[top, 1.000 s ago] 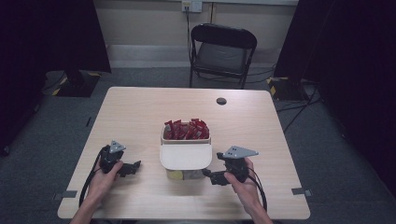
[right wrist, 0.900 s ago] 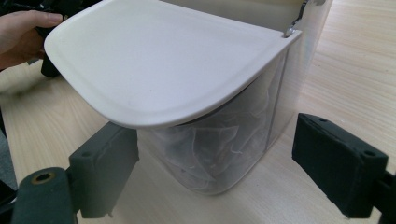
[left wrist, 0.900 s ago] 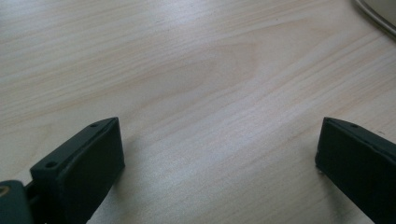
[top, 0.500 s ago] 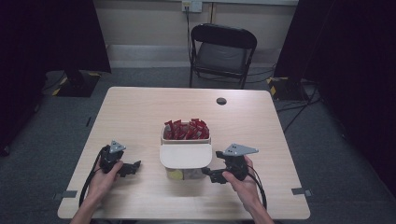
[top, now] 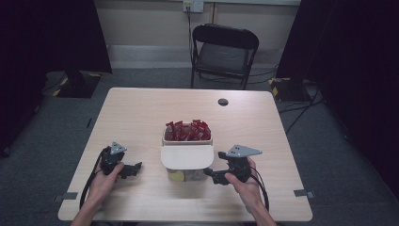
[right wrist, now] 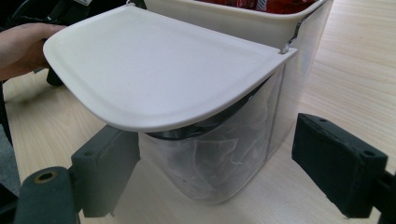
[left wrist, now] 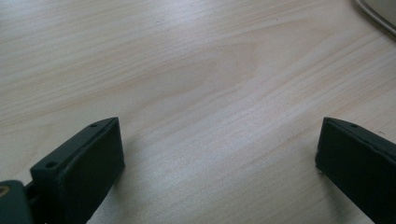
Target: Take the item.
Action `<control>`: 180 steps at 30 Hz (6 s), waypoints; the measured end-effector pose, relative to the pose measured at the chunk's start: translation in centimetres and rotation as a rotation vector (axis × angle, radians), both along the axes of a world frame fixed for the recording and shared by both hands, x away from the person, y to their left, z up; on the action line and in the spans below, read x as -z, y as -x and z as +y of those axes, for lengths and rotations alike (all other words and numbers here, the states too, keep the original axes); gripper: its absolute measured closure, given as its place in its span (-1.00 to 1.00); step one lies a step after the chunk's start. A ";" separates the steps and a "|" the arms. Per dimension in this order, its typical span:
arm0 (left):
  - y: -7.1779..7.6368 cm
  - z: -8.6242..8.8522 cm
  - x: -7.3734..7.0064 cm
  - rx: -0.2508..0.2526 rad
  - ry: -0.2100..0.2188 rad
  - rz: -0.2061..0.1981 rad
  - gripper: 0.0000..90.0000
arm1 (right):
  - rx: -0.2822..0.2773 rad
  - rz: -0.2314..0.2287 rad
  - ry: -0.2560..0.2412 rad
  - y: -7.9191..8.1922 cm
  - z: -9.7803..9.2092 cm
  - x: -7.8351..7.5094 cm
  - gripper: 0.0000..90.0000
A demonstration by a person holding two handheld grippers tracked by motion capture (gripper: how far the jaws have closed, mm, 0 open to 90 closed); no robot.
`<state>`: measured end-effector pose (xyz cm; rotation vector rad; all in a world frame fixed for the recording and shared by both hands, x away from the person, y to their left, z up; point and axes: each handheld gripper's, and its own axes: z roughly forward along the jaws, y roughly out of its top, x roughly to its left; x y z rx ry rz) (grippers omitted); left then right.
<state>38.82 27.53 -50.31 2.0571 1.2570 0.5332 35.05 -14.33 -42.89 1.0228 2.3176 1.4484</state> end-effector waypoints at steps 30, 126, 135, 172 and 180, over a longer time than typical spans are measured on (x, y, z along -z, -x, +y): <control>0.0 0.0 0.0 0.002 -0.003 0.001 -0.99 | 0.001 -0.009 -0.033 -0.3 -0.1 -0.8 -0.57; 0.0 0.0 0.0 -0.001 0.001 0.001 -0.99 | -0.052 -0.054 -0.081 -2.0 -0.2 -3.2 -0.15; 0.0 0.0 0.0 0.000 -0.004 0.000 -0.99 | -0.053 -0.054 -0.085 -2.2 -0.2 -3.3 -0.14; 0.0 0.0 0.0 0.000 -0.001 0.002 -0.99 | -0.068 -0.056 -0.112 -2.8 0.2 -4.0 -0.09; 0.0 0.0 0.0 -0.001 0.000 0.002 -0.99 | -0.066 -0.055 -0.115 -2.8 0.2 -4.0 -0.08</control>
